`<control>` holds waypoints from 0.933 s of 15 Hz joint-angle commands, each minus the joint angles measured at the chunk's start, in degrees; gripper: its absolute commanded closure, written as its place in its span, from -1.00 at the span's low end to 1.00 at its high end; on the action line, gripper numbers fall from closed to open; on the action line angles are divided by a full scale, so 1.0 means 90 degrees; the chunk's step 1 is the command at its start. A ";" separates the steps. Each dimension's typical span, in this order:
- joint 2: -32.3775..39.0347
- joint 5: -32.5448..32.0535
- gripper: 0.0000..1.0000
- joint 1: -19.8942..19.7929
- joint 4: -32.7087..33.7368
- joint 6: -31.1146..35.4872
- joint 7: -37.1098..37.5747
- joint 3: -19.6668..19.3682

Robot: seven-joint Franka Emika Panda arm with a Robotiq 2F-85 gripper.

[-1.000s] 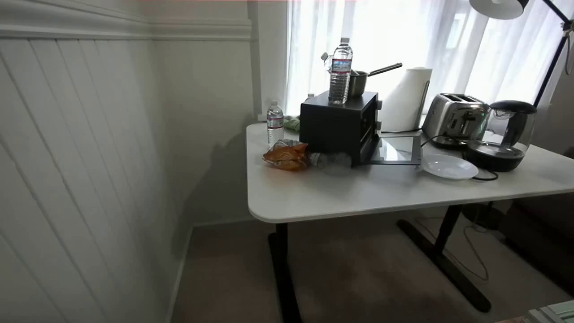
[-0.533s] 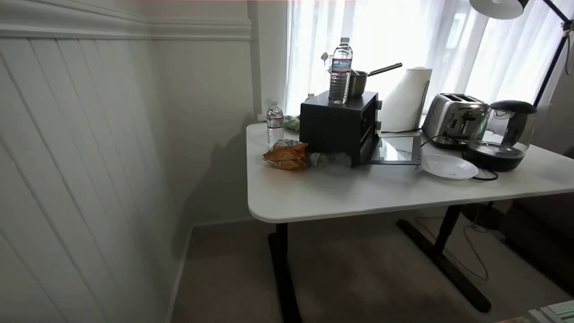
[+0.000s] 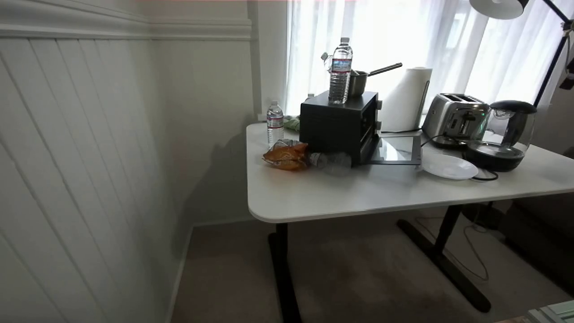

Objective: Turn the kettle to the left.

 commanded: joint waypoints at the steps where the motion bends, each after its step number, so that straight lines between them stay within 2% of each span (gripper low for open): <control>1: 0.0695 -0.0029 -1.00 -0.0103 0.0436 0.0943 0.0062 0.0022; 4: 0.1191 0.0092 -1.00 -0.0134 0.0708 0.1591 0.0133 0.0005; 5: 0.1352 0.0119 -0.80 -0.0145 0.0804 0.1769 0.0172 0.0011; 6: 0.1519 0.0158 -0.45 -0.0158 0.0905 0.1926 0.0223 0.0016; 10: 0.2143 0.0324 0.15 -0.0201 0.1278 0.2381 0.0411 0.0066; 14: 0.2562 0.0936 0.68 -0.0170 0.1442 0.3004 0.0296 0.0131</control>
